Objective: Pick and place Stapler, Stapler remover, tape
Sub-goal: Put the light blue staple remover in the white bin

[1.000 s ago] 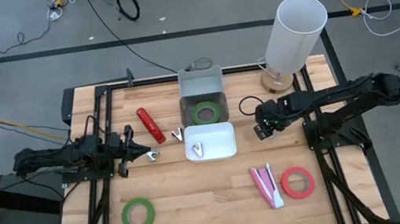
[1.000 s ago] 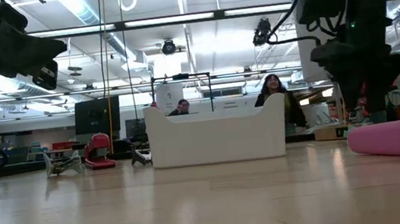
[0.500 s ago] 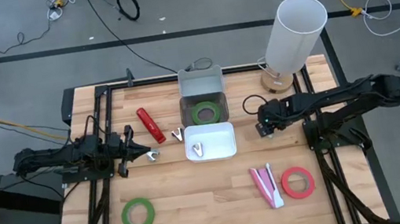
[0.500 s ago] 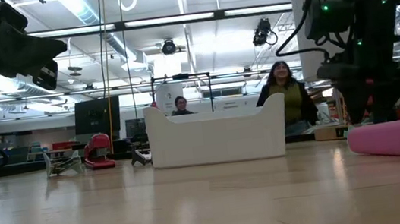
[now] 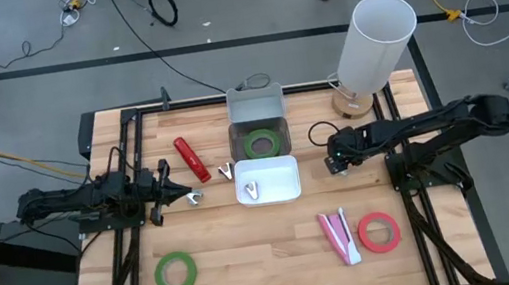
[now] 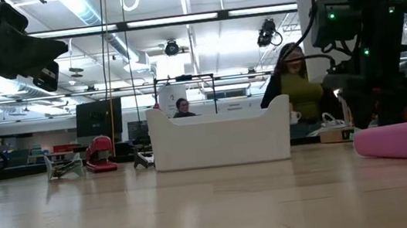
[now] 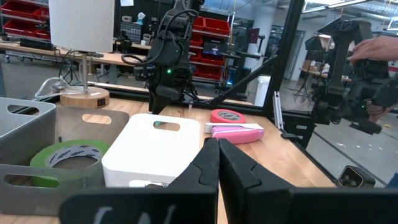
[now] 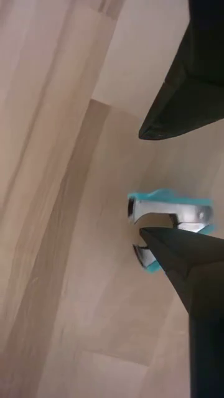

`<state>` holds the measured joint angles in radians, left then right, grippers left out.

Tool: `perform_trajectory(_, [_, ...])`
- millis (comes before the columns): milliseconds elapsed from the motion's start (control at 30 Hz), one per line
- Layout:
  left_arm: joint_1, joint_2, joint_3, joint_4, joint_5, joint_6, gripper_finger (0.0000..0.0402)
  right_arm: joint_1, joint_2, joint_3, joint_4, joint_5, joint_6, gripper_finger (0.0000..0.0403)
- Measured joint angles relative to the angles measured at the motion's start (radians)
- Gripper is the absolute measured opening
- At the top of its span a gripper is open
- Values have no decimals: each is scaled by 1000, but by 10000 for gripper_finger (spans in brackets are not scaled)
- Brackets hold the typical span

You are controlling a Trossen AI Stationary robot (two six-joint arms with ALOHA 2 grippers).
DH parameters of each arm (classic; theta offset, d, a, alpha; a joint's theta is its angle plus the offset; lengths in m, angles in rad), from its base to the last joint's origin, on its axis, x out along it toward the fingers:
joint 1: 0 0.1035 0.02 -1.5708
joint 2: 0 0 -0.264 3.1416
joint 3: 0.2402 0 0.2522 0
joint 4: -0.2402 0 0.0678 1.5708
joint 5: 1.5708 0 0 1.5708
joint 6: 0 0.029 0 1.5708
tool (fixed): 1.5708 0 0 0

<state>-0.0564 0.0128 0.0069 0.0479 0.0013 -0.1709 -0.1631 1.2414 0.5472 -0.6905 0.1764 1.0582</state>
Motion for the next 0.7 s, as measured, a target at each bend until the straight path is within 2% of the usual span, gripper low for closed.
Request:
perform_trajectory(400, [0,0,0,0,0,0,3,0,74,0,24,-12,-23,236])
perform_trajectory(700, [0,0,0,0,0,0,3,0,74,0,26,-19,-20,185])
